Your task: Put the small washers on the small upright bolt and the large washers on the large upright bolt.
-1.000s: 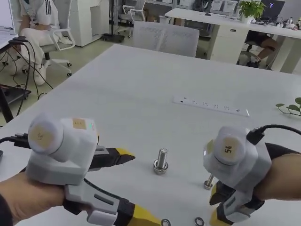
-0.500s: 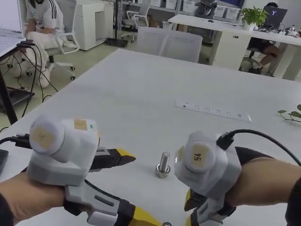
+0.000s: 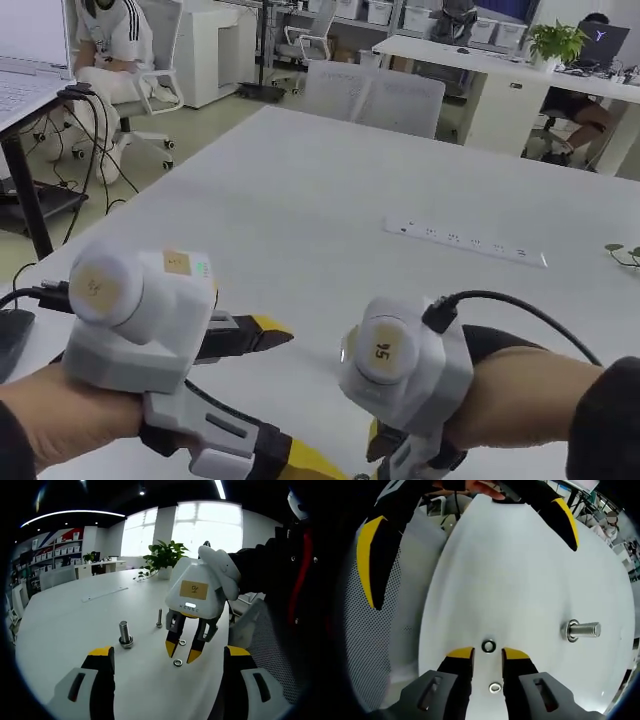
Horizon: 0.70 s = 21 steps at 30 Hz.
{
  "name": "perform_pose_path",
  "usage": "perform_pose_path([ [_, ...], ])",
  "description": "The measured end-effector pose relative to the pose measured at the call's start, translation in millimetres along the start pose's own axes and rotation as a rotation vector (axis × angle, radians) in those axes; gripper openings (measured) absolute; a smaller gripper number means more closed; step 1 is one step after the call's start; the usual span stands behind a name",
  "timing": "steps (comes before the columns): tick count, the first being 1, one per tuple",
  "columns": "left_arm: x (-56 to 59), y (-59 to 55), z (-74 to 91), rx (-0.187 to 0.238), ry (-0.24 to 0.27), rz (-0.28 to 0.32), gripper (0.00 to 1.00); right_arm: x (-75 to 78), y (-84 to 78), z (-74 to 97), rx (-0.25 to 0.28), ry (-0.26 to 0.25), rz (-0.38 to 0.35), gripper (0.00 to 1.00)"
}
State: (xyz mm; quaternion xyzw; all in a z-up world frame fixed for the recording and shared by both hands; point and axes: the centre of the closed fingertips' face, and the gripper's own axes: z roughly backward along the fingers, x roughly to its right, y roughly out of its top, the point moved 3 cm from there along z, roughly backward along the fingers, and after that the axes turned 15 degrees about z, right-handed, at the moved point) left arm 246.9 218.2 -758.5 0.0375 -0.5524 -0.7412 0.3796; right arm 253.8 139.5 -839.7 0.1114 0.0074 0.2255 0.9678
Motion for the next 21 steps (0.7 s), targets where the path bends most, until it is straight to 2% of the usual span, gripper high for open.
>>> perform_pose_path([
  [9, 0.1, -1.2, 1.8, 0.011, 0.007, 0.005, 0.90, -3.5, -0.3, -8.7, -0.019, 0.007, 0.022, 0.23],
  [21, 3.1, -1.5, 0.0, 0.011, 0.005, 0.005, 0.90, -4.3, -1.7, -7.6, -0.033, -0.014, 0.054, 0.20],
])
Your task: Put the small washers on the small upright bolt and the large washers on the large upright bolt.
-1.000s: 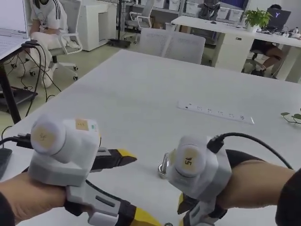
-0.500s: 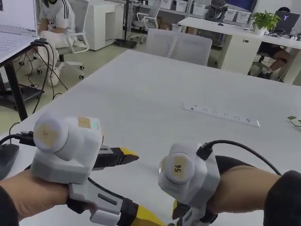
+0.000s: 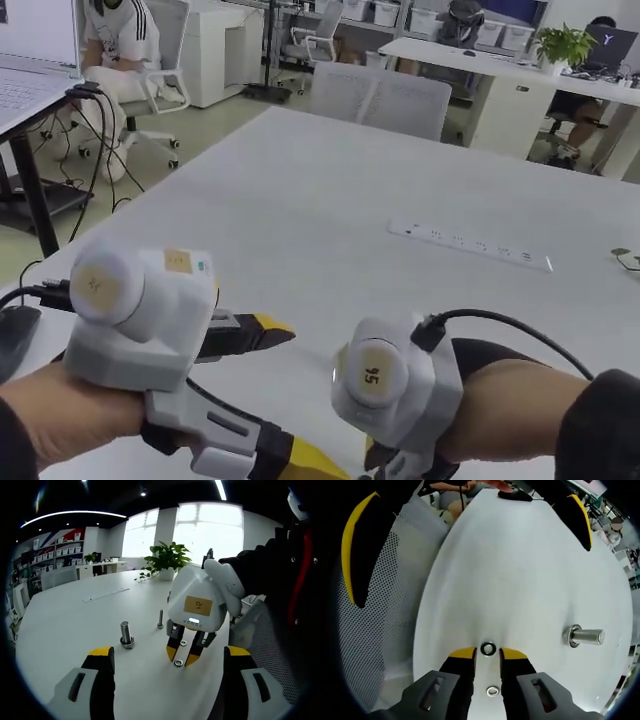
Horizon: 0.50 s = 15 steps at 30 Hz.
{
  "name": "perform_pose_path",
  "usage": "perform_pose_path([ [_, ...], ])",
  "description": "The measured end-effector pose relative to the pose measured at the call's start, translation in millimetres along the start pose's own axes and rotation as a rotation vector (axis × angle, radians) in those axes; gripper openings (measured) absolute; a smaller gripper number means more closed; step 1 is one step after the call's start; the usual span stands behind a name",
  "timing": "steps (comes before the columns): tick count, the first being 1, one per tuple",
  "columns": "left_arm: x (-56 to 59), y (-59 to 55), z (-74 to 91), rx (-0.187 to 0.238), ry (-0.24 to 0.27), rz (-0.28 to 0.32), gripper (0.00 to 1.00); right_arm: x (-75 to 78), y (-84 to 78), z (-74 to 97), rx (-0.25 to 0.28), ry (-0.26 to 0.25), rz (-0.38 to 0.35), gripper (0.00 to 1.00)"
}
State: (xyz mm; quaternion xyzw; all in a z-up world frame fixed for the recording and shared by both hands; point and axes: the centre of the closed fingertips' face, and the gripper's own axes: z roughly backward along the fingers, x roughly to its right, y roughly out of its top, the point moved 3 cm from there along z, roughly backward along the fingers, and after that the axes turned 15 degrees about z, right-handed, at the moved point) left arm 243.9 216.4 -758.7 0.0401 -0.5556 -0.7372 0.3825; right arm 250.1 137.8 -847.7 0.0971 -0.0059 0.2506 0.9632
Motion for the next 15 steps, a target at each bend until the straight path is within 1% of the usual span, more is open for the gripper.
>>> perform_pose_path([
  [6, 0.1, -0.1, -0.9, -0.004, -0.003, 0.000, 0.90, -0.3, -0.2, 0.0, 0.006, -0.006, 0.006, 0.15],
  [15, -0.3, 0.4, -1.4, -0.008, -0.006, 0.000, 0.90, 0.3, -0.2, 0.4, 0.008, -0.008, 0.001, 0.14],
])
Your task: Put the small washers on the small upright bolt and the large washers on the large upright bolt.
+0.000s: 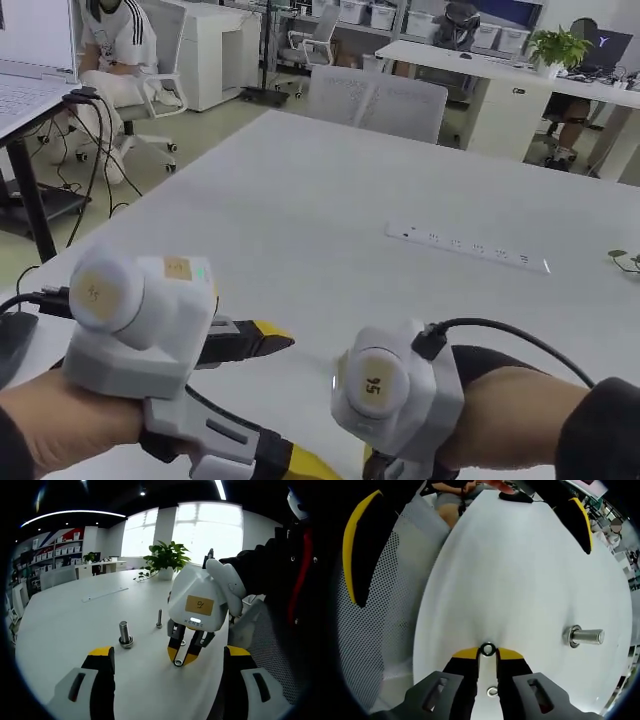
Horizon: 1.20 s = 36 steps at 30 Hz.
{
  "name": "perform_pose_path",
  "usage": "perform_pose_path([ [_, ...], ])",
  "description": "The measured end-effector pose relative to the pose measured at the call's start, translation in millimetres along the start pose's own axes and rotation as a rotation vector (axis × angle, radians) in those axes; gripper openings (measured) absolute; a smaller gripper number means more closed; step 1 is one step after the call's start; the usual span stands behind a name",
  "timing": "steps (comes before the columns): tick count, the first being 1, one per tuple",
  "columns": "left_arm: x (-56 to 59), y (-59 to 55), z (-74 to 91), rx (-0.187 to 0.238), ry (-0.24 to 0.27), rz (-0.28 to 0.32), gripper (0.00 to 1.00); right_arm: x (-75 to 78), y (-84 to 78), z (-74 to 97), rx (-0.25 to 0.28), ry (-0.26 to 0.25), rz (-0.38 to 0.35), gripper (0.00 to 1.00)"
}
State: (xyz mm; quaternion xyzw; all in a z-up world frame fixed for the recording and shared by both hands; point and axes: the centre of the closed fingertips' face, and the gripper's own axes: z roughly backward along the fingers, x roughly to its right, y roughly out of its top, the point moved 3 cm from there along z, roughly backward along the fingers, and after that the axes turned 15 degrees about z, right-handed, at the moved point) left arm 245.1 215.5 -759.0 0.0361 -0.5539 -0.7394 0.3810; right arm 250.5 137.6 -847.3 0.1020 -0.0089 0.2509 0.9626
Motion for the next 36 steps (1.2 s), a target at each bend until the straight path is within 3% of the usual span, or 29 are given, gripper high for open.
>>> perform_pose_path([
  [17, 0.0, -0.3, -1.1, -0.008, -0.005, -0.002, 0.90, 0.0, -6.2, 6.8, 0.004, 0.003, -0.031, 0.14],
  [36, -0.2, 1.2, -5.7, -0.022, -0.018, -0.004, 0.89, 1.0, -42.7, 29.8, -0.007, -0.030, -0.120, 0.14],
])
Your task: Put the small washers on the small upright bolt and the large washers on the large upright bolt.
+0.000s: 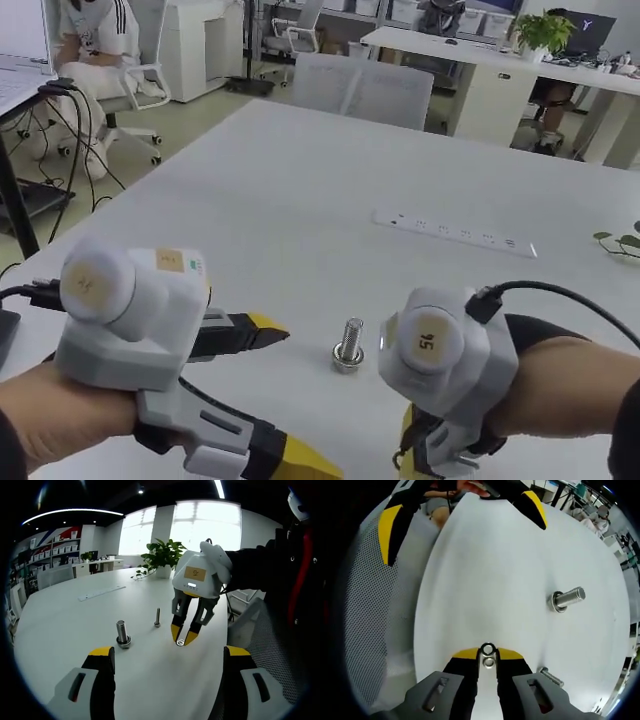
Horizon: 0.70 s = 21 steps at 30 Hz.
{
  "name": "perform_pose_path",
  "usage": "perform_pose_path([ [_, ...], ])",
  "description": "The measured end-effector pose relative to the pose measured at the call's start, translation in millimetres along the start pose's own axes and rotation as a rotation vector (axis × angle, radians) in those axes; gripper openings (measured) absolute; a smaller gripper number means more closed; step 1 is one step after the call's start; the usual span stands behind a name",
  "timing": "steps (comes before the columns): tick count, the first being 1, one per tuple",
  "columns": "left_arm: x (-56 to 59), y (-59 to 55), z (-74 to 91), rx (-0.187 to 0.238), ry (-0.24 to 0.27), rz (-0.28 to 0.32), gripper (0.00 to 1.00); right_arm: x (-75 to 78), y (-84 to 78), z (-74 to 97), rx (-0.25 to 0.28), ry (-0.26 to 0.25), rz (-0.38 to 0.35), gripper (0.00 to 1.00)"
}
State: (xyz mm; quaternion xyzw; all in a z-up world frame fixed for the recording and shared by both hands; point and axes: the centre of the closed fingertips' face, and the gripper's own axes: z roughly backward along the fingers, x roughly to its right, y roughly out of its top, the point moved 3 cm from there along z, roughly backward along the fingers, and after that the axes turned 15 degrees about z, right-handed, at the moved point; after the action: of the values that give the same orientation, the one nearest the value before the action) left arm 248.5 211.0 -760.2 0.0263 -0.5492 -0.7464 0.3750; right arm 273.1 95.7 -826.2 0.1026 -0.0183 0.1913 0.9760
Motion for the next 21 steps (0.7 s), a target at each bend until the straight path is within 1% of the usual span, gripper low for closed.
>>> perform_pose_path([
  [8, -0.5, 1.2, -3.9, -0.009, -0.010, -0.003, 0.89, 3.4, -20.2, 8.9, -0.005, -0.017, -0.055, 0.14],
  [21, -3.7, 1.4, -8.8, -0.021, -0.023, -0.003, 0.89, 6.5, -54.8, 21.5, -0.046, -0.028, -0.120, 0.14],
])
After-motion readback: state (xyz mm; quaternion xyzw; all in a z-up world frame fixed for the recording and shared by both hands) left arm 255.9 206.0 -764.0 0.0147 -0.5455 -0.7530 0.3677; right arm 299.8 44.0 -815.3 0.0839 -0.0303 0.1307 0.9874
